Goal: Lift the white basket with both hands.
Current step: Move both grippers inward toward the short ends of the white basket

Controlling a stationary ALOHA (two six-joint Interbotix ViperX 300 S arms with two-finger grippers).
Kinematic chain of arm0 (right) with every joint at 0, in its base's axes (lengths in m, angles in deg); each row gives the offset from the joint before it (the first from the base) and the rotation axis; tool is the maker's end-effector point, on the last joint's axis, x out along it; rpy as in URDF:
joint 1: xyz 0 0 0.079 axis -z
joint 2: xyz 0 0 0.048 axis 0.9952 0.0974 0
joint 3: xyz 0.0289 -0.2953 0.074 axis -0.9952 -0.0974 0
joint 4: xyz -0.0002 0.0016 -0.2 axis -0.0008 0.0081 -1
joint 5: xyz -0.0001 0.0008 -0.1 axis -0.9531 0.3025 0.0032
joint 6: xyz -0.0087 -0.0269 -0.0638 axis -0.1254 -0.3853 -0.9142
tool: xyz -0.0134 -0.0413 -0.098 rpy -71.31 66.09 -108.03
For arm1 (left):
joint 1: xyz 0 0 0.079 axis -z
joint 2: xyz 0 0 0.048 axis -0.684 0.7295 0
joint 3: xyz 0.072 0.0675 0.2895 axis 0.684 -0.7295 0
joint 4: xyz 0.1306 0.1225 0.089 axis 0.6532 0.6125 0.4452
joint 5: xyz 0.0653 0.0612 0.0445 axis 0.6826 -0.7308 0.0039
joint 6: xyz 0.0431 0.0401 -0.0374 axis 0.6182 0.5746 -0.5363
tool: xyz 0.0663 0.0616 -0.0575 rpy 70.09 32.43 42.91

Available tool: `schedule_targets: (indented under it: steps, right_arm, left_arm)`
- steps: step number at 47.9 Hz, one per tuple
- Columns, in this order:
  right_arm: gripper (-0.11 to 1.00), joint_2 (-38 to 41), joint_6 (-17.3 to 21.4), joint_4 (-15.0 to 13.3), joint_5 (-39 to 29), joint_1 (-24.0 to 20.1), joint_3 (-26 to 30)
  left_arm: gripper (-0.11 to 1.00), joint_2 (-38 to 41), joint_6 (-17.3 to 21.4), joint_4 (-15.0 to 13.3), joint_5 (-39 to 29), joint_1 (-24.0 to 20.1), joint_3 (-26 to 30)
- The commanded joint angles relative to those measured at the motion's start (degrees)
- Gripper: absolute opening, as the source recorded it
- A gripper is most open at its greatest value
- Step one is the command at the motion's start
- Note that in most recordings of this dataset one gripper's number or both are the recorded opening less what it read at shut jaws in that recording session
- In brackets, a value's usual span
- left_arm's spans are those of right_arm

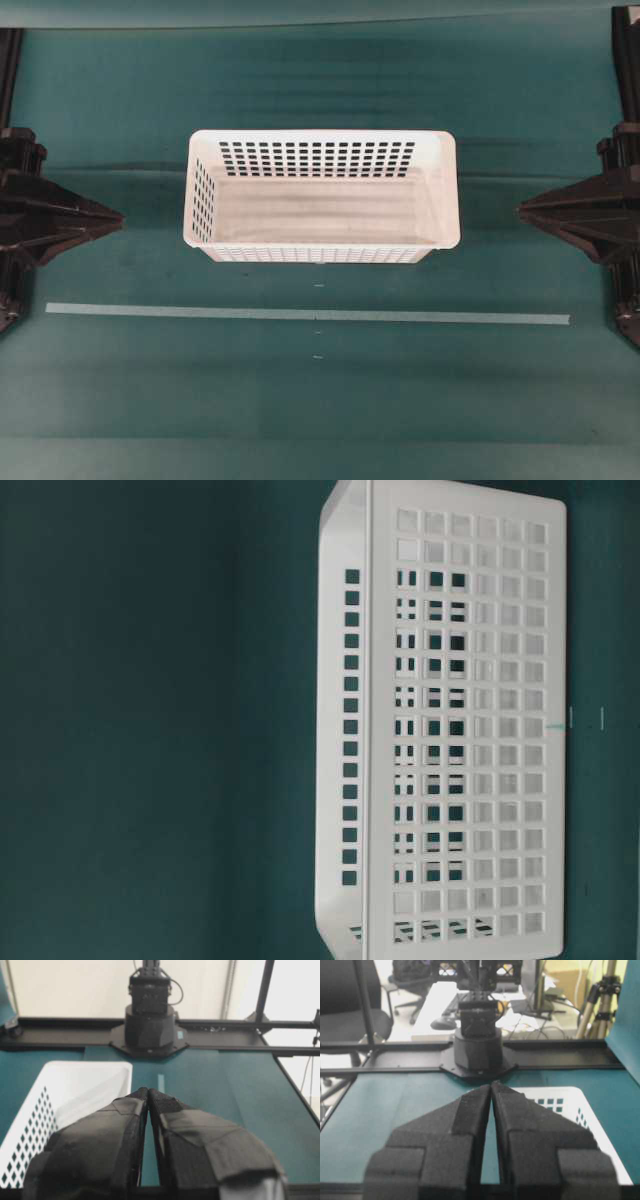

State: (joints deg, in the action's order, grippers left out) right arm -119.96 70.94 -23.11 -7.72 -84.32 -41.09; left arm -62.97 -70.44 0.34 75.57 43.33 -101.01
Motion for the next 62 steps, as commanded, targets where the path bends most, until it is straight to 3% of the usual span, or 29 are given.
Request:
schedule_targets:
  steps: [1, 4, 9, 17, 22, 30, 35, 38, 51, 62]
  right_arm:
    - [0.14, -0.1, 0.5, 0.2, 0.4, 0.0, 0.3]
    - [0.12, -0.1, 0.9, 1.9, -0.4, 0.2, 0.3]
    - [0.0, 0.1, 3.3, 5.8, -3.2, 0.3, 0.4]
    - [-0.02, 1.0, 9.6, 11.2, -10.2, 2.9, 4.0]
    - [-0.03, 2.2, 13.3, 11.9, -17.0, 5.4, 7.6]
    - [-0.03, 5.3, 24.3, 15.1, -29.3, 13.4, 13.0]
    - [-0.03, 8.3, 33.3, 15.1, -39.4, 17.4, 16.0]
    - [-0.03, 9.9, 36.4, 14.7, -44.0, 18.1, 17.5]
    - [-0.03, 19.2, 44.6, 13.7, -57.7, 18.2, 24.5]
    - [-0.03, 26.0, 52.6, 11.0, -66.7, 18.4, 29.4]
  left_arm:
    - [0.14, 0.7, -2.2, 0.8, -0.8, -0.4, 0.9]
    - [0.09, 0.7, -4.2, 0.9, -1.8, -0.8, 1.1]
    - [-0.03, 0.7, -8.4, 0.9, -4.0, -1.1, 1.5]
    - [-0.05, 0.9, -13.7, 0.8, -7.4, -1.1, 3.0]
    - [-0.05, 1.3, -17.1, 0.9, -10.6, -1.4, 4.5]
    - [-0.05, 2.5, -25.0, 0.9, -17.7, -2.2, 8.1]
    - [-0.05, 3.1, -31.1, 0.9, -22.0, -3.4, 10.4]
    - [-0.05, 3.7, -35.7, 0.9, -23.9, -4.7, 12.0]
    - [-0.05, 8.5, -52.0, 0.9, -33.9, -6.1, 17.7]
    - [-0.05, 10.0, -60.8, 1.0, -39.4, -7.8, 19.1]
